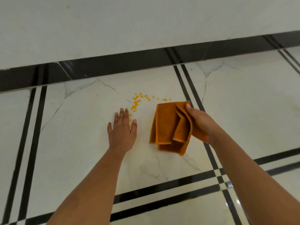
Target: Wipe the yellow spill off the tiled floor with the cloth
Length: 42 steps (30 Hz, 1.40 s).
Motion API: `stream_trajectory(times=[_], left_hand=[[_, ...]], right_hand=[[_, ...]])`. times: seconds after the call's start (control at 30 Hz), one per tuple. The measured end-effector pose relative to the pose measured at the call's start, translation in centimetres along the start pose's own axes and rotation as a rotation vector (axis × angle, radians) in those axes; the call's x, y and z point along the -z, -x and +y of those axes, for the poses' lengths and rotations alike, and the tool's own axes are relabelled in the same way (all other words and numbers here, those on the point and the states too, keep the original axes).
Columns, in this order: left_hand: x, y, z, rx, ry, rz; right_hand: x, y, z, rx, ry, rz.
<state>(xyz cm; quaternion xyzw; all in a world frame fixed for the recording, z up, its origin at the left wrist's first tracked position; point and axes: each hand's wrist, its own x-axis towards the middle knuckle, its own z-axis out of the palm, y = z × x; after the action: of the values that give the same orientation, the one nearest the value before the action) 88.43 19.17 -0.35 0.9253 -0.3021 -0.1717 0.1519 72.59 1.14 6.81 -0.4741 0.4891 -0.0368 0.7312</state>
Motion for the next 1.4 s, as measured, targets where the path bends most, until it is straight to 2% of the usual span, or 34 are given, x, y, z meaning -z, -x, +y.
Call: stream_trajectory(times=[0.07, 0.17, 0.27, 0.37, 0.47, 0.63, 0.8, 0.93, 0.97, 1.07, 1.1, 1.17, 1.23, 1.27, 1.33, 1.4], left_hand=[[0.1, 0.0, 0.2, -0.004, -0.001, 0.016], [-0.2, 0.0, 0.1, 0.004, -0.016, 0.034], [-0.7, -0.1, -0.3, -0.009, -0.055, 0.028], [-1.0, -0.5, -0.9, -0.006, -0.084, 0.028], [-1.2, -1.6, -1.4, -0.031, -0.131, 0.053], [-0.7, -4.0, -2.1, -0.099, -0.148, 0.084], [-0.7, -5.6, -4.3, -0.05, -0.159, 0.112], [-0.7, -5.4, -5.1, -0.115, -0.164, 0.125], [-0.6, -5.3, -5.3, -0.118, -0.162, 0.133], [-0.6, -5.1, -5.8, -0.096, -0.161, 0.159], [-0.5, -4.9, -6.1, -0.099, -0.169, 0.153], [-0.4, -4.6, -6.6, -0.096, -0.174, 0.142], [-0.1, -4.5, -6.8, -0.067, -0.169, 0.157], [0.1, -4.5, -7.0, -0.045, -0.167, 0.17], [0.5, -4.3, -7.7, 0.0, -0.169, 0.182], [0.9, -3.5, -8.6, 0.02, -0.171, 0.157]], right_hand=[[0.4, -0.6, 0.3, 0.062, 0.214, 0.14], [-1.1, -1.8, 2.0, 0.255, 0.612, 0.377], [-3.3, -2.9, 4.6, 0.402, 1.15, 0.355], [-5.2, -4.0, 7.4, 0.366, 1.414, 0.301], [-5.0, -5.4, 9.1, 0.465, 1.487, 0.313], [-3.0, -9.7, 5.5, 0.511, 1.264, 0.608], [-4.8, -11.1, 5.7, 0.633, 1.471, 0.389], [-7.6, -15.6, 1.3, 0.455, 1.357, 0.508], [-9.3, -15.7, 1.2, 0.477, 1.357, 0.487], [-10.7, -13.6, 3.8, 0.768, 1.58, 0.186], [-10.0, -13.2, 4.2, 0.81, 1.614, 0.128], [-9.7, -14.5, 2.6, 0.752, 1.585, 0.171], [-12.2, -15.9, 1.0, 0.598, 1.496, 0.282], [-14.2, -15.8, 1.2, 0.593, 1.486, 0.279], [-16.5, -13.6, 3.3, 0.75, 1.55, 0.123], [-14.5, -10.5, 6.6, 0.946, 1.65, -0.046]])
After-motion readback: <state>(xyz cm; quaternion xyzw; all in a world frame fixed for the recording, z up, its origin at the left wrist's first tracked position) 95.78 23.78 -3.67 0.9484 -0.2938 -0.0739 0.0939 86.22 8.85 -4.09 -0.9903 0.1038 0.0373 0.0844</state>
